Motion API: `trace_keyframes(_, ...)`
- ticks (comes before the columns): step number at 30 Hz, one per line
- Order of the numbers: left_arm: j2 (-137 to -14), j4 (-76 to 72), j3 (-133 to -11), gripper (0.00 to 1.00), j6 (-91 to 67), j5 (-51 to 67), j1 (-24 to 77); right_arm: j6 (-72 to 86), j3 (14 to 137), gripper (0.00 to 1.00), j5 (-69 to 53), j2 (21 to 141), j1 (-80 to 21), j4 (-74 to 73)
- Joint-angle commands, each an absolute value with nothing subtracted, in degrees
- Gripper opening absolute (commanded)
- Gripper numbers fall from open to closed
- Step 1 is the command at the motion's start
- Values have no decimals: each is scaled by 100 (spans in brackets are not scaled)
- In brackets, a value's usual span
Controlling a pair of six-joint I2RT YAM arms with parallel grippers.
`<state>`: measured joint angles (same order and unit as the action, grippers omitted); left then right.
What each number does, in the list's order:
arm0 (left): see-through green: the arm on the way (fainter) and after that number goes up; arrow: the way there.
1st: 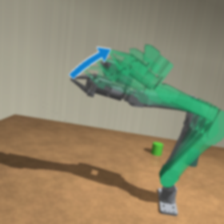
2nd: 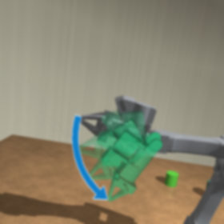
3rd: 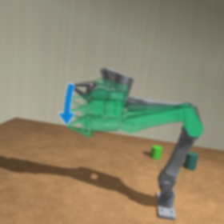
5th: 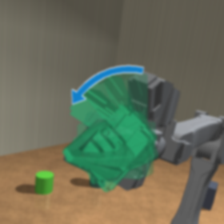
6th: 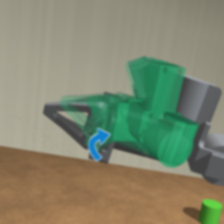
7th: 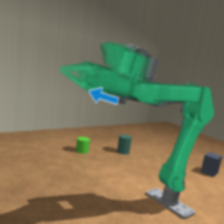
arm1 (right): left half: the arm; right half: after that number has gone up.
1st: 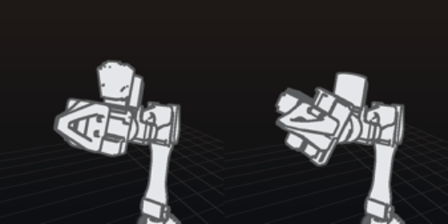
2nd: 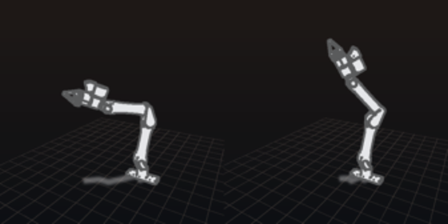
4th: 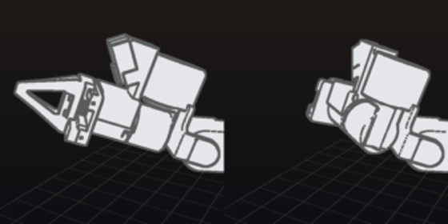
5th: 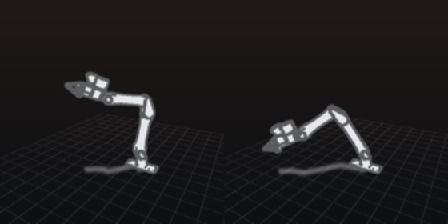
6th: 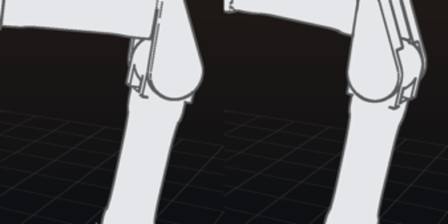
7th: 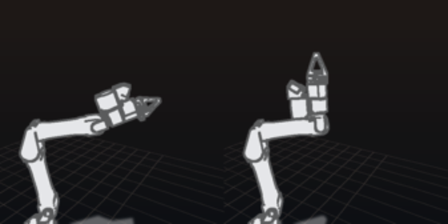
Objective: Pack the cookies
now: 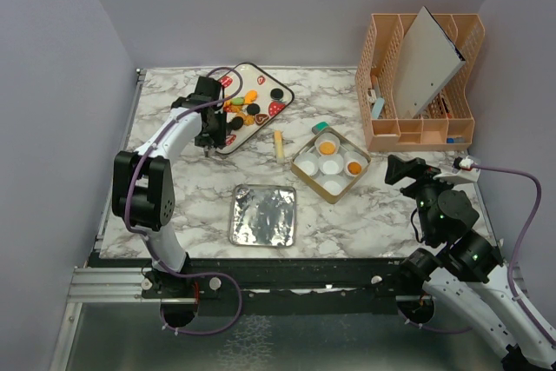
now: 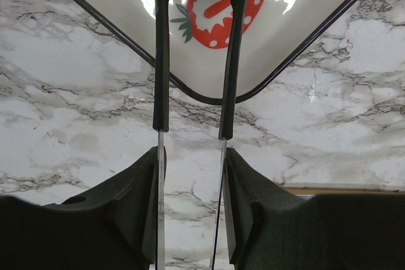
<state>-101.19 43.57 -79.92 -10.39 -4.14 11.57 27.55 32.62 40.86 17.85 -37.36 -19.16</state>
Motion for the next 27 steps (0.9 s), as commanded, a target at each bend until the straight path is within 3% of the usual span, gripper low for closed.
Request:
trace_keyframes(1, -10000, 4298, -8115, 41, -993, -296, 1118, 2733, 3283, 100, 4098, 1796, -3700, -1898)
trace_keyframes(11, -9410, 4307, -7939, 27, -1037, -313, 1116, 2700, 3316, 100, 4087, 1865, -3700, -1858)
trace_keyframes(27, -8846, 4394, -7809, 21, -1002, 292, 1549, 2689, 3343, 100, 4078, 1947, -3700, -1837)
